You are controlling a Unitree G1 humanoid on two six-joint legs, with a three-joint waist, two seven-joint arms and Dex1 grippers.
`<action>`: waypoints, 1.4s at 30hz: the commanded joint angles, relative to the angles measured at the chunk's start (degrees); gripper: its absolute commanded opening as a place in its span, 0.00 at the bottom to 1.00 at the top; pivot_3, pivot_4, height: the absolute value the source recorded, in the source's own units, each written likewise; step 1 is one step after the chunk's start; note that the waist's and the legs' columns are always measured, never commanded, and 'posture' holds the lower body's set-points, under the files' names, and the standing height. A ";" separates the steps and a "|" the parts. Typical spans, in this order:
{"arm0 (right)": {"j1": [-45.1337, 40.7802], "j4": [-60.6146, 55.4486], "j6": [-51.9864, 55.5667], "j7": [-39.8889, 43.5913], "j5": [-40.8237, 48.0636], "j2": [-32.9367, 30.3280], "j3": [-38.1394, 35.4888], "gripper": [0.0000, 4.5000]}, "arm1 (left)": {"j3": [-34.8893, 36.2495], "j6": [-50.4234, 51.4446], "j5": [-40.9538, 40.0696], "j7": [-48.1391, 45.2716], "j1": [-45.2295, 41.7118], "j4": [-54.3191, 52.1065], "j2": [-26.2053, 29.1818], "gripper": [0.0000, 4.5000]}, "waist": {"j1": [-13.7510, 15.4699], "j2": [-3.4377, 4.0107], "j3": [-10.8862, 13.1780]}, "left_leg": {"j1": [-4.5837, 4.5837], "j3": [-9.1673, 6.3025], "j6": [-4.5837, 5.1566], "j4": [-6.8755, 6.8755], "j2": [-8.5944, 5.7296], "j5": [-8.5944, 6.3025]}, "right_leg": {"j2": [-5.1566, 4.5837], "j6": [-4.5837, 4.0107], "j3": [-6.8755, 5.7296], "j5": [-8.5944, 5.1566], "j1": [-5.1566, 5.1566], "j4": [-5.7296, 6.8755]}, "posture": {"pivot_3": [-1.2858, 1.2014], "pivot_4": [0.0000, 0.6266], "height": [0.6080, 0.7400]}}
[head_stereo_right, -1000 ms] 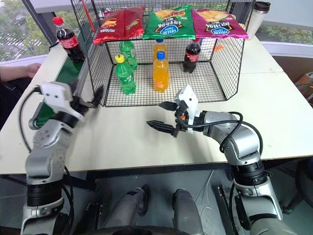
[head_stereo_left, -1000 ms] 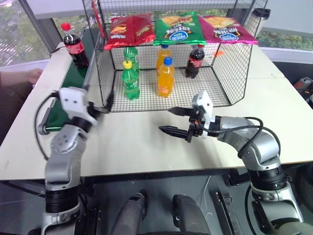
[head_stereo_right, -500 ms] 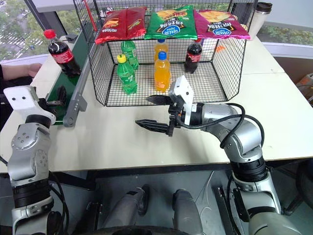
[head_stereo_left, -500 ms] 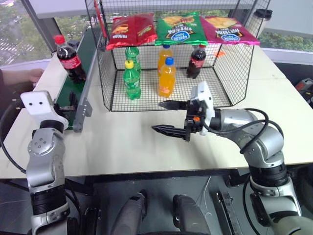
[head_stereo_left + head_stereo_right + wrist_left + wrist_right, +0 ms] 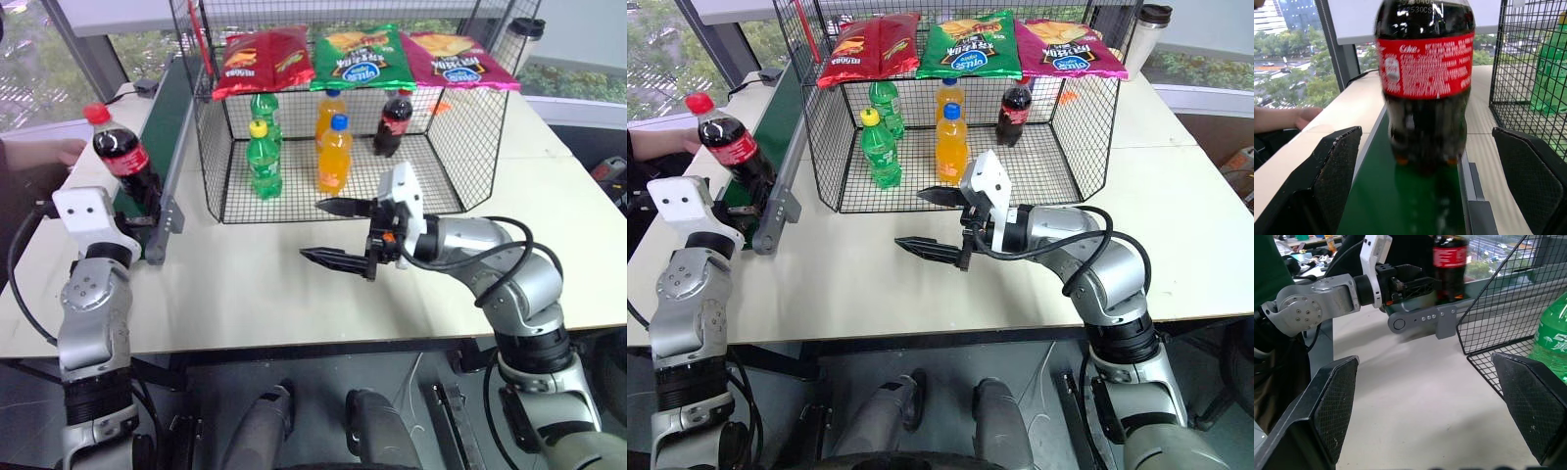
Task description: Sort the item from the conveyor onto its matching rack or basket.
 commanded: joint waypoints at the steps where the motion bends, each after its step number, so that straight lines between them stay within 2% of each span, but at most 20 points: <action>1: -0.87 -0.39 -1.09 -0.06 0.24 -0.52 -0.85 1.00 | 0.19 -1.55 1.04 0.39 0.29 -0.24 0.83 1.00 | 0.00 0.00 0.00 | 0.00 0.00 0.00 0.00 0.00 0.00 | 0.00 0.00 0.00 0.00 0.00 0.00 | 0.52 0.24 0.98; 5: -0.85 0.14 -1.13 -0.31 -0.08 -0.82 -1.04 1.00 | -0.73 -1.07 2.25 0.64 0.79 0.66 0.69 1.00 | -0.01 0.00 0.00 | 0.00 0.00 0.00 0.00 0.00 0.00 | 0.00 0.00 0.00 0.00 0.00 0.00 | 0.52 0.24 0.98; 10: -0.51 0.97 -1.75 -0.34 -0.79 -1.17 -1.10 1.00 | -1.19 -2.33 0.04 -1.90 1.99 -1.33 -0.10 0.66 | 0.14 0.00 0.00 | 0.00 -0.02 0.00 0.00 0.00 0.00 | -0.01 0.00 0.00 0.00 0.01 0.00 | 0.52 0.24 0.98; 18: -0.24 0.30 -1.28 -0.68 -0.03 -1.46 -1.82 1.00 | 0.04 -0.84 -4.82 -4.56 -0.11 -3.44 1.11 0.66 | 0.99 -0.01 0.01 | -0.05 -0.04 0.00 0.00 -0.01 0.00 | -0.02 -0.01 -0.01 -0.01 0.00 -0.06 | 0.52 0.24 0.98; 20: -1.61 0.62 -0.32 -1.51 1.40 -0.98 -3.41 1.00 | -1.51 1.43 -6.81 -7.50 -1.79 -4.83 2.40 0.66 | 1.06 -0.03 0.02 | -0.06 -0.03 0.00 0.00 0.00 0.00 | -0.01 -0.01 -0.01 -0.01 -0.01 -0.07 | 0.52 0.24 0.98; 27: -4.17 1.82 2.56 -4.03 4.66 -0.11 -6.34 1.00 | -12.23 6.04 -10.87 -18.91 -7.80 -6.45 3.20 0.66 | 1.22 -0.06 0.04 | -0.11 -0.05 0.00 -0.01 -0.03 0.00 | 0.03 -0.01 -0.06 0.00 0.03 -0.21 | 0.52 0.24 0.98; 34: -5.38 1.49 3.22 -5.49 5.54 -0.78 -7.31 1.00 | -22.60 3.82 -9.75 -29.78 -9.80 -4.24 2.85 0.66 | 0.28 -0.04 0.05 | -0.11 0.00 0.03 -0.17 0.03 0.00 | 0.04 -0.01 -0.03 0.00 -0.05 -0.26 | 0.52 0.24 0.98; 42: -4.45 0.14 3.78 -6.99 5.35 -1.61 -7.51 1.00 | -30.46 -2.26 -5.29 -35.26 -10.01 0.10 -0.53 0.66 | -0.05 -0.04 0.04 | -0.10 0.00 0.03 -0.13 0.01 0.00 | -0.02 -0.01 -0.02 0.00 -0.01 -0.27 | 0.52 0.24 0.98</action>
